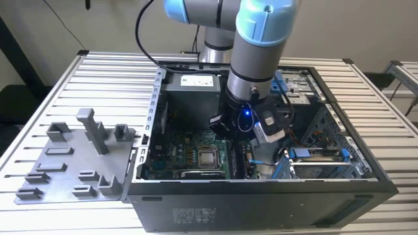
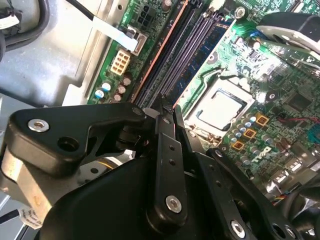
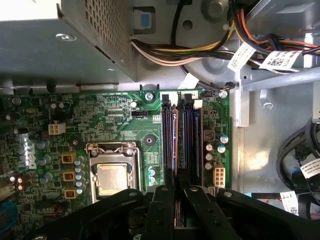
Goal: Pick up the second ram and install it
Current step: 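Insert the second ram into the second slot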
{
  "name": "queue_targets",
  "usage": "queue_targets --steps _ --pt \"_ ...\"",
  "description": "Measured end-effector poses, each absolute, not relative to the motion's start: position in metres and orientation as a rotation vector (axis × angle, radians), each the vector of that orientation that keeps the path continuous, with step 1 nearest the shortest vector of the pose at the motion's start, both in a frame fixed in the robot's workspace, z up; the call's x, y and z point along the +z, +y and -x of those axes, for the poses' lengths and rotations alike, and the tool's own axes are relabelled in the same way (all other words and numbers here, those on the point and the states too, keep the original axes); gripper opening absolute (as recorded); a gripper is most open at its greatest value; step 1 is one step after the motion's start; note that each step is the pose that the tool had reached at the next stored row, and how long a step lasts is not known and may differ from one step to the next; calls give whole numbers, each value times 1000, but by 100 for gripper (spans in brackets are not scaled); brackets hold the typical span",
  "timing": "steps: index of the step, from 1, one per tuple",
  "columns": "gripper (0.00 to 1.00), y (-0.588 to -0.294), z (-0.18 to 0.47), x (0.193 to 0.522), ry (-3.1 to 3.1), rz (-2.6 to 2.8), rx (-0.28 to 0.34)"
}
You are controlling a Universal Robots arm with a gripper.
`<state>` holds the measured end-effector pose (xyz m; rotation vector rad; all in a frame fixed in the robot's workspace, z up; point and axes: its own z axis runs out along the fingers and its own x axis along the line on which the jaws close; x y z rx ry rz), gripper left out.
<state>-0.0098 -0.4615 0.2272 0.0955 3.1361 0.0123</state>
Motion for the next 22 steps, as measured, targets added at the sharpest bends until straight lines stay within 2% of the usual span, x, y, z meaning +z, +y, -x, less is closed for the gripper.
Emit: queue_targets --steps 22 --pt "14 -461 10 223 3136 -81 10"
